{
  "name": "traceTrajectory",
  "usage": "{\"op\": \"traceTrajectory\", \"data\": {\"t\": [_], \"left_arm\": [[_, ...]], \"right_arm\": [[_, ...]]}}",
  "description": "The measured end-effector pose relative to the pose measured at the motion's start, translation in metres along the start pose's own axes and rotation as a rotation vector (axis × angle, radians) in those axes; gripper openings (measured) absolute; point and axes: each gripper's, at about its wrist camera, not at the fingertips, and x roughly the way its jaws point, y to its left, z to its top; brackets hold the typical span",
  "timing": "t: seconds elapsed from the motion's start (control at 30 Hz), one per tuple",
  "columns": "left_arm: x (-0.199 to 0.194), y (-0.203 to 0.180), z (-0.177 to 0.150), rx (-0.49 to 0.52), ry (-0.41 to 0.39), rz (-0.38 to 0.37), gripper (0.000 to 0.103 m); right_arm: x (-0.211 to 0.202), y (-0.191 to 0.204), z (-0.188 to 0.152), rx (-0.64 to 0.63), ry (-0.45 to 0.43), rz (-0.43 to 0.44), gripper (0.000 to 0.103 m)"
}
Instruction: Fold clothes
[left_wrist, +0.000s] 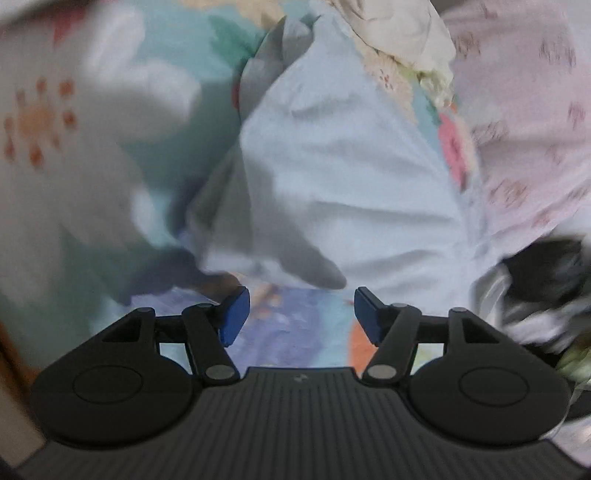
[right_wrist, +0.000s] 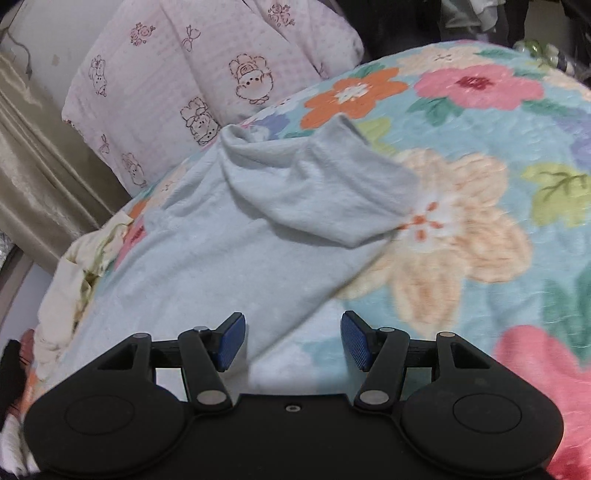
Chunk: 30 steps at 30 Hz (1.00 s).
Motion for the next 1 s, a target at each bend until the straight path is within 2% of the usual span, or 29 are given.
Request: {"op": "traceTrajectory", "data": {"t": [0.1, 0.13, 0.17, 0.2, 0.23, 0.27, 0.3, 0.33, 0.37, 0.4, 0.43, 0.5, 0.53, 0.6, 0.63, 0.73, 0.8, 0.83, 0.9, 1.0], "left_arm": [[0.004, 0.005, 0.009, -0.040, -0.118, 0.035, 0.060], [0.006, 0.007, 0.014, -0.063, -0.154, 0.038, 0.051], [0.009, 0.009, 0.020, -0.088, -0.168, 0.039, 0.037], [0.013, 0.007, 0.028, -0.077, -0.178, 0.040, 0.013], [0.017, 0.000, 0.036, -0.038, -0.183, 0.059, 0.012], [0.014, -0.010, 0.044, 0.006, -0.204, 0.071, 0.011], [0.010, -0.020, 0.051, 0.051, -0.229, 0.081, 0.011], [0.007, -0.031, 0.058, 0.095, -0.253, 0.091, 0.011], [-0.006, -0.044, 0.060, 0.151, -0.303, 0.076, 0.011], [-0.021, -0.057, 0.062, 0.208, -0.358, 0.055, 0.010], [-0.036, -0.071, 0.064, 0.265, -0.412, 0.035, 0.010], [-0.065, -0.098, 0.067, 0.380, -0.521, -0.006, 0.010], [-0.080, -0.111, 0.068, 0.438, -0.575, -0.027, 0.010], [-0.110, -0.110, 0.058, 0.525, -0.681, -0.020, 0.010], [-0.116, -0.103, 0.055, 0.533, -0.695, -0.009, 0.010], [-0.106, -0.066, 0.054, 0.467, -0.550, 0.048, 0.010], [-0.089, -0.041, 0.055, 0.424, -0.430, 0.099, 0.010], [-0.082, -0.034, 0.055, 0.424, -0.394, 0.131, 0.010], [-0.076, -0.034, 0.061, 0.442, -0.359, 0.153, 0.010], [-0.066, -0.049, 0.076, 0.486, -0.334, 0.166, 0.010]], "right_arm": [[0.009, -0.006, 0.006, -0.021, 0.007, 0.008, 0.065], [0.014, -0.007, 0.011, -0.033, 0.011, 0.018, 0.071], [0.020, -0.007, 0.016, -0.045, 0.012, 0.029, 0.078], [0.029, -0.007, 0.023, -0.055, 0.000, 0.038, 0.080], [0.037, -0.006, 0.032, -0.055, -0.005, 0.028, 0.080], [0.045, -0.005, 0.041, -0.054, -0.011, 0.017, 0.076], [0.053, -0.004, 0.051, -0.058, -0.013, 0.006, 0.069], [0.060, 0.000, 0.062, -0.091, 0.004, -0.013, 0.044], [0.066, 0.009, 0.076, -0.162, 0.032, -0.053, 0.012], [0.069, 0.018, 0.089, -0.232, 0.052, -0.088, 0.012], [0.062, 0.031, 0.099, -0.297, 0.018, -0.087, 0.011], [0.025, 0.059, 0.113, -0.385, -0.125, -0.045, 0.011], [0.004, 0.066, 0.115, -0.367, -0.166, -0.010, 0.011], [-0.036, 0.069, 0.102, -0.307, -0.207, 0.057, 0.011], [-0.050, 0.068, 0.087, -0.313, -0.211, 0.068, 0.011], [-0.065, 0.055, 0.039, -0.316, -0.152, 0.008, 0.011], [-0.065, 0.041, 0.017, -0.278, -0.086, -0.029, 0.011], [-0.063, 0.037, 0.012, -0.272, -0.059, -0.029, 0.011], [-0.061, 0.035, 0.006, -0.287, -0.013, -0.038, 0.010], [-0.053, 0.046, 0.027, -0.319, 0.009, -0.042, 0.010]]}}
